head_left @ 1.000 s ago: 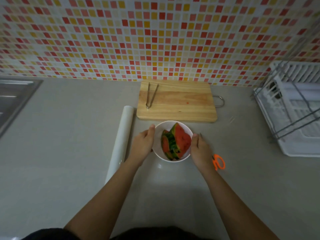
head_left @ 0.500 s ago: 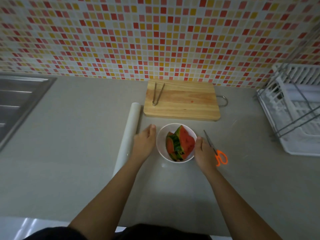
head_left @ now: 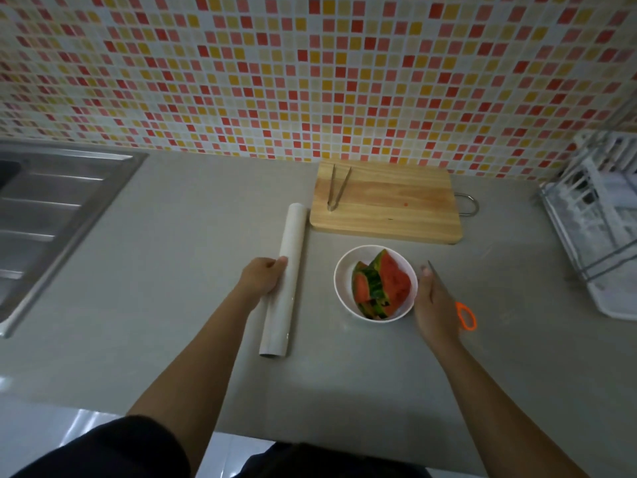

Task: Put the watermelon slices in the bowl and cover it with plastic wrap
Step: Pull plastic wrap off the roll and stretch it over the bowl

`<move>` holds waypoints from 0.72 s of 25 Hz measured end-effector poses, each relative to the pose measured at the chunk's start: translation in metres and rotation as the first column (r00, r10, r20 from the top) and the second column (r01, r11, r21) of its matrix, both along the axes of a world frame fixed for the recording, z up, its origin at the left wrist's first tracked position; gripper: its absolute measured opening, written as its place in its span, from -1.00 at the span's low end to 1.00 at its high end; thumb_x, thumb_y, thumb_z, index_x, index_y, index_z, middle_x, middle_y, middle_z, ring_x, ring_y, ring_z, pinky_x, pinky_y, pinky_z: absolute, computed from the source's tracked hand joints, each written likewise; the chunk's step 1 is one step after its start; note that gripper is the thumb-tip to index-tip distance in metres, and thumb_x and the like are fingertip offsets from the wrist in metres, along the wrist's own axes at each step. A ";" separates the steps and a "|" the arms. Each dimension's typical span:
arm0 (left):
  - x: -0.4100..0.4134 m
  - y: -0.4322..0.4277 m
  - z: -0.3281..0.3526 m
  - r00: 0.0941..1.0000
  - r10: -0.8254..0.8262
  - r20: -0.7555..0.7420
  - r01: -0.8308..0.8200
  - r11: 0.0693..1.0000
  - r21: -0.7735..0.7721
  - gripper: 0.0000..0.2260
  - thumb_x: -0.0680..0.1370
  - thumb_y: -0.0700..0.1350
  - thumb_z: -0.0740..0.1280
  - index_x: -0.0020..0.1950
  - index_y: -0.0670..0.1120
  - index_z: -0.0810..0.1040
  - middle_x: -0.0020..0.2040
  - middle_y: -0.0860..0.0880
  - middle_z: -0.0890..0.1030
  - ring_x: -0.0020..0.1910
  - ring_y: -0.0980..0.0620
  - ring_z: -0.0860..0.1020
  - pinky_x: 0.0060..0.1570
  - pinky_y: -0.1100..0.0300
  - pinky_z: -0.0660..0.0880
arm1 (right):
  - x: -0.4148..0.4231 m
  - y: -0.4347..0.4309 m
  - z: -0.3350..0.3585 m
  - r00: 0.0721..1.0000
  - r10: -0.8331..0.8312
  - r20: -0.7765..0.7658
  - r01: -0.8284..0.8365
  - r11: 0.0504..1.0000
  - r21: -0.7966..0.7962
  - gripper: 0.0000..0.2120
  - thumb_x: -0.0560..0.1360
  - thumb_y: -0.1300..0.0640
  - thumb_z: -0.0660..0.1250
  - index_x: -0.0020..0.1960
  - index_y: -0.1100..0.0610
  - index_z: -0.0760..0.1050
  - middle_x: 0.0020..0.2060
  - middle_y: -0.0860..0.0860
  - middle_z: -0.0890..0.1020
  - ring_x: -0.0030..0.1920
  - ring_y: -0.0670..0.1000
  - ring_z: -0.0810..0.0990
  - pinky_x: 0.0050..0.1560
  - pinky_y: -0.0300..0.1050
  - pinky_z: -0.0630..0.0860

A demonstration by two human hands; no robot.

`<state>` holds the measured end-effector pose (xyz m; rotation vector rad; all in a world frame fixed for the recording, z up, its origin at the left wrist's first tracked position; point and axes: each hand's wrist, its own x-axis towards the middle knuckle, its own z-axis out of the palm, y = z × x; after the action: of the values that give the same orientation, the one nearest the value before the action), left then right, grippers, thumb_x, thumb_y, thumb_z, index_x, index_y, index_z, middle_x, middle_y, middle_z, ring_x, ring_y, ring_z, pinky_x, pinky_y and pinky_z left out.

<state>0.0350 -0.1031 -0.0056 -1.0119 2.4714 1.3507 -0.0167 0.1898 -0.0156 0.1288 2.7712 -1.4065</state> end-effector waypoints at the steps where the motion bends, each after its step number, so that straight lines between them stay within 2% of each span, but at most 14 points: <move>1: -0.003 0.004 0.002 0.999 -0.023 0.027 0.024 0.999 -0.039 -0.60 0.60 0.09 0.18 -0.27 -0.18 0.48 -0.30 -0.08 0.49 -0.23 -0.06 0.45 -0.22 0.13 0.32 | -0.001 0.001 0.001 1.000 -0.015 -0.012 0.015 1.000 -0.024 -0.54 0.62 -0.06 -0.06 0.33 0.16 0.39 0.27 0.19 0.51 0.31 0.19 0.43 0.30 0.00 0.29; 4: -0.010 0.013 0.007 0.995 -0.056 0.083 0.066 0.991 -0.113 -0.60 0.60 0.07 0.17 -0.34 -0.15 0.38 -0.34 -0.04 0.43 -0.21 -0.08 0.44 -0.21 0.14 0.30 | -0.005 0.000 0.011 0.996 -0.022 -0.083 0.018 0.998 -0.055 -0.58 0.62 0.03 0.00 0.40 0.20 0.31 0.38 0.17 0.41 0.40 0.13 0.33 0.38 -0.06 0.20; 7: -0.007 0.017 0.019 0.999 0.010 0.041 -0.009 1.000 -0.028 -0.63 0.60 0.05 0.20 -0.24 -0.20 0.47 -0.28 -0.08 0.47 -0.18 -0.10 0.46 -0.16 0.12 0.37 | -0.012 0.001 0.033 0.982 0.026 -0.189 -0.042 0.996 -0.082 -0.62 0.60 0.09 0.10 0.37 0.21 0.35 0.33 0.16 0.45 0.35 0.13 0.39 0.34 -0.03 0.28; 8: -0.007 0.020 0.026 1.000 0.027 -0.008 -0.027 1.000 0.014 -0.63 0.59 0.05 0.20 -0.27 -0.19 0.47 -0.31 -0.07 0.46 -0.22 -0.09 0.45 -0.18 0.12 0.37 | -0.016 0.000 0.042 0.973 0.057 -0.226 -0.080 0.992 -0.094 -0.65 0.59 0.11 0.14 0.33 0.20 0.39 0.30 0.14 0.49 0.31 0.09 0.44 0.30 -0.09 0.33; 10: -0.011 0.033 0.049 0.982 0.027 -0.185 -0.012 0.996 0.087 -0.66 0.58 0.06 0.21 -0.25 -0.16 0.50 -0.32 -0.05 0.49 -0.26 -0.07 0.46 -0.22 0.14 0.39 | -0.027 -0.006 0.068 0.959 0.115 -0.259 -0.156 0.977 -0.145 -0.71 0.56 0.14 0.21 0.26 0.15 0.47 0.21 0.07 0.56 0.17 -0.02 0.52 0.14 -0.36 0.38; 12: -0.022 0.058 0.082 0.921 0.014 -0.390 0.050 0.987 0.153 -0.73 0.57 0.08 0.23 0.00 -0.11 0.54 -0.14 -0.02 0.59 -0.16 0.01 0.55 -0.17 0.15 0.47 | -0.043 -0.017 0.105 0.952 0.162 -0.260 -0.221 0.951 -0.217 -0.74 0.55 0.14 0.23 0.21 0.12 0.52 0.12 -0.03 0.59 0.03 -0.13 0.53 -0.06 -0.59 0.36; 14: -0.033 0.088 0.116 0.840 -0.015 -0.542 0.131 0.976 0.176 -0.75 0.58 0.09 0.22 0.16 -0.01 0.49 -0.02 0.01 0.59 -0.05 0.06 0.58 -0.13 0.23 0.50 | -0.058 -0.030 0.147 0.935 0.173 -0.310 -0.261 0.926 -0.272 -0.75 0.54 0.09 0.25 0.19 0.08 0.54 0.06 -0.14 0.58 0.00 -0.21 0.54 -0.07 -0.59 0.37; 16: -0.040 0.115 0.139 0.773 -0.026 -0.634 0.190 0.963 0.191 -0.73 0.59 0.08 0.21 0.22 -0.01 0.49 0.03 -0.02 0.58 0.01 0.03 0.58 -0.07 0.20 0.53 | -0.071 -0.039 0.187 0.926 0.146 -0.347 -0.266 0.907 -0.327 -0.73 0.52 0.04 0.28 0.19 0.06 0.55 0.04 -0.13 0.61 -0.02 -0.20 0.56 -0.03 -0.45 0.46; 18: -0.041 0.133 0.150 0.738 -0.025 -0.674 0.215 0.956 0.200 -0.70 0.59 0.09 0.22 0.25 0.00 0.48 0.09 -0.05 0.56 0.07 0.00 0.56 0.04 0.10 0.55 | -0.078 -0.044 0.213 0.928 0.119 -0.354 -0.253 0.898 -0.360 -0.70 0.50 -0.02 0.30 0.19 0.03 0.54 0.02 -0.10 0.62 -0.05 -0.17 0.58 -0.23 -0.43 0.51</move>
<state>-0.0057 0.0295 0.1445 -0.3043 2.6060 2.2304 -0.0952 0.1457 0.1977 -0.4094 2.5479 -2.0561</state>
